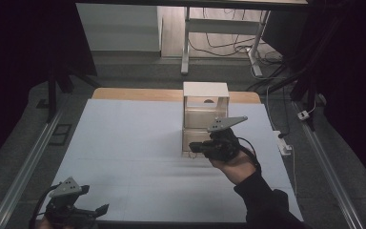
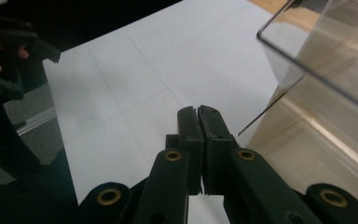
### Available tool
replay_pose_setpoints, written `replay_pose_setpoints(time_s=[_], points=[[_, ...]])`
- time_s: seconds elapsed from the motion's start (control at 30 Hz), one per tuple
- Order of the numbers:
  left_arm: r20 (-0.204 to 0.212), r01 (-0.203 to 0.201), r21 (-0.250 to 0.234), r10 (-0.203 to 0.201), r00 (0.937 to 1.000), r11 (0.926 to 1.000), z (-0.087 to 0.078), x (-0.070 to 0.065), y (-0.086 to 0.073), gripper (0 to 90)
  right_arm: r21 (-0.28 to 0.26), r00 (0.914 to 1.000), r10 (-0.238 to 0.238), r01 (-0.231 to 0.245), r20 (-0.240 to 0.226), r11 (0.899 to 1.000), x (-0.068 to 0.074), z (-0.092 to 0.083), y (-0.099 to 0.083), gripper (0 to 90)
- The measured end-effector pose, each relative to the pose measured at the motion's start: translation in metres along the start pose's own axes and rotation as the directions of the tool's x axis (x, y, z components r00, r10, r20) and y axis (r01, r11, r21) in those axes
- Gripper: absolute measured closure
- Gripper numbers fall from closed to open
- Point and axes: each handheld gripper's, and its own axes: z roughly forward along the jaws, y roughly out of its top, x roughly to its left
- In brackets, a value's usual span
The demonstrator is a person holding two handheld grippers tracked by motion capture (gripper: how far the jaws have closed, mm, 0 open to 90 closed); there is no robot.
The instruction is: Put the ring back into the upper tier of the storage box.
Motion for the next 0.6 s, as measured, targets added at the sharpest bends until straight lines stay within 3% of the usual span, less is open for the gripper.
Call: replay_pose_setpoints(time_s=[0.3,0.6], points=[[0.000,-0.001,-0.001,0.001,1.0000,1.0000,0.000,0.000,0.000,2.6,-0.035,0.9999,-0.009,0.009,0.006,0.999,-0.001,-0.012,0.015,88.4],[0.001,0.006,-0.005,-0.006,1.0000,1.0000,0.000,0.001,0.000,2.5,-0.069,0.9985,-0.029,0.032,0.046,0.997,-0.007,-0.023,0.034,88.4]])
